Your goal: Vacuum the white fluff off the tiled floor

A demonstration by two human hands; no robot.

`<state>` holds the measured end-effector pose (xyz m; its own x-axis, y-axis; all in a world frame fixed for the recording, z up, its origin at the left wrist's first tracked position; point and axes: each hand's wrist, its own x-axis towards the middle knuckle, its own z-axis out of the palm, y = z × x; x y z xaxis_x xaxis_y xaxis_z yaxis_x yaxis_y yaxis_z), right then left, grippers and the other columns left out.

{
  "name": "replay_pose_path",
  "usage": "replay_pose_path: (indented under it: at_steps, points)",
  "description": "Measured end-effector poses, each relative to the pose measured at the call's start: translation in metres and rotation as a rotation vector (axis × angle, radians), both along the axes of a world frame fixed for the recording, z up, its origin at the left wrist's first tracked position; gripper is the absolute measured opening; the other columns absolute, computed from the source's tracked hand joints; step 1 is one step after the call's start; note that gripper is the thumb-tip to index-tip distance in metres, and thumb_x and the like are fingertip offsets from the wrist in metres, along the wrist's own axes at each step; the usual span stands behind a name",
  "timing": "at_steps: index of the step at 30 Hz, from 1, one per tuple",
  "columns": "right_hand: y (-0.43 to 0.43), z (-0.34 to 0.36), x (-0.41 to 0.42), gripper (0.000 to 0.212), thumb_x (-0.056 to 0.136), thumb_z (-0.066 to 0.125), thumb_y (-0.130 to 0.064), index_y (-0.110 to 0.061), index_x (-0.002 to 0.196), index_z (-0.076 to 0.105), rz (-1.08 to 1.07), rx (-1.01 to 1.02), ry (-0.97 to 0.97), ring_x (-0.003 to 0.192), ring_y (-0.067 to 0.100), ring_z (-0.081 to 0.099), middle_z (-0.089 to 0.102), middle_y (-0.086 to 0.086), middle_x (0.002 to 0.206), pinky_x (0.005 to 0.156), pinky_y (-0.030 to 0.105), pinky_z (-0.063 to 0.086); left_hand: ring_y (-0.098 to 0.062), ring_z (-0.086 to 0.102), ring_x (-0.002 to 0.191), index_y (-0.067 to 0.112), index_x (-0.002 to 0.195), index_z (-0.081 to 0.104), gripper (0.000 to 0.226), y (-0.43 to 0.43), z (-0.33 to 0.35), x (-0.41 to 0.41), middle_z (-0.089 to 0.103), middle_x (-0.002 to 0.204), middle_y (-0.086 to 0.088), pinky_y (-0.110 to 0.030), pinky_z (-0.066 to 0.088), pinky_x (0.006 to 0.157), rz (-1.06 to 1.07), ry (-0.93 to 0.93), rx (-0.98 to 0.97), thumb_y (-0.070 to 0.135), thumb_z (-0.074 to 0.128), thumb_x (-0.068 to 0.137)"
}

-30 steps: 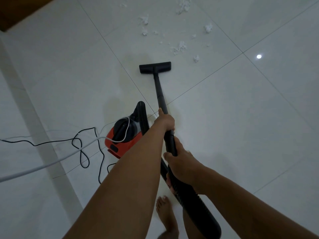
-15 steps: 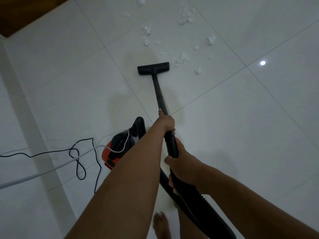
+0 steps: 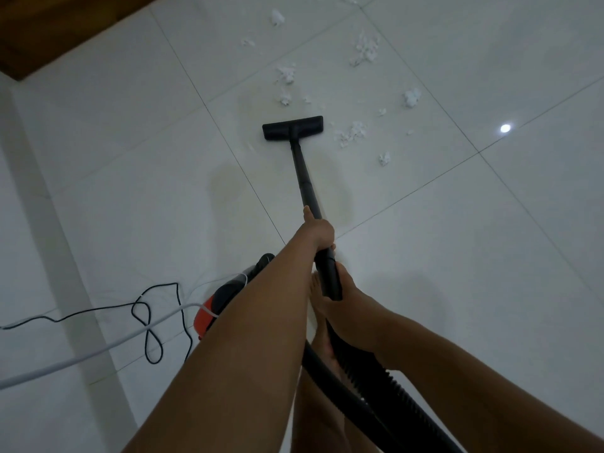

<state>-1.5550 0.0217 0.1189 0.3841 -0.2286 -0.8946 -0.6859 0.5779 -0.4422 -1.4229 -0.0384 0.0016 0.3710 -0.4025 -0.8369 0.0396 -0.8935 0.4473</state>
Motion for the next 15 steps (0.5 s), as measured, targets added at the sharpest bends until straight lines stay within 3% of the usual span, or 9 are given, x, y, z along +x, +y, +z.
replay_pose_path:
  at_steps: [2, 4, 5, 7, 15]
  points:
    - [-0.016, 0.001, 0.007, 0.068, 0.108, 0.045, -0.022, -0.051, 0.157, 0.007, 0.004, 0.003, 0.004, 0.033, 0.008, 0.054, 0.062, 0.013, 0.078, 0.040, 0.018, 0.046, -0.016, 0.055, 0.062, 0.029, 0.159, 0.001, 0.067, -0.015, -0.001, 0.007, 0.052, 0.143, -0.018, -0.039, 0.059, 0.075, -0.005, -0.002, 0.014, 0.015, 0.036, 0.104]
    - [-0.033, 0.005, 0.015, 0.072, 0.108, 0.046, -0.021, -0.053, 0.156, 0.003, 0.007, 0.022, -0.003, 0.033, 0.008, 0.054, 0.063, 0.014, 0.080, 0.040, 0.019, 0.047, -0.028, 0.067, 0.085, 0.032, 0.159, 0.000, 0.069, -0.031, -0.004, 0.016, 0.053, 0.142, -0.017, -0.044, 0.057, 0.091, -0.019, -0.009, 0.021, 0.019, 0.037, 0.102]
    - [-0.042, 0.006, 0.020, 0.073, 0.108, 0.046, -0.021, -0.054, 0.156, 0.002, 0.007, 0.026, -0.009, 0.033, 0.008, 0.054, 0.063, 0.014, 0.081, 0.040, 0.019, 0.047, -0.032, 0.067, 0.101, 0.034, 0.158, -0.003, 0.072, -0.038, -0.008, 0.022, 0.054, 0.141, -0.018, -0.047, 0.056, 0.094, -0.027, -0.003, 0.042, 0.020, 0.038, 0.100]
    - [-0.057, 0.005, 0.030, 0.073, 0.108, 0.047, -0.022, -0.054, 0.156, 0.003, 0.006, 0.022, -0.013, 0.033, 0.007, 0.054, 0.063, 0.014, 0.083, 0.039, 0.019, 0.046, -0.035, 0.065, 0.114, 0.043, 0.155, -0.015, 0.082, -0.053, -0.013, 0.034, 0.058, 0.133, -0.020, -0.049, 0.055, 0.097, -0.015, 0.055, 0.116, 0.018, 0.039, 0.098]
    - [-0.101, -0.018, 0.059, 0.076, 0.106, 0.045, -0.020, -0.058, 0.154, 0.000, 0.049, 0.042, -0.008, 0.044, 0.016, 0.060, 0.066, 0.018, 0.084, 0.050, 0.030, 0.058, -0.031, 0.069, 0.105, 0.045, 0.152, -0.021, 0.085, -0.101, -0.018, 0.064, 0.061, 0.124, -0.021, -0.046, 0.057, 0.094, -0.017, 0.053, 0.177, 0.014, 0.039, 0.100]
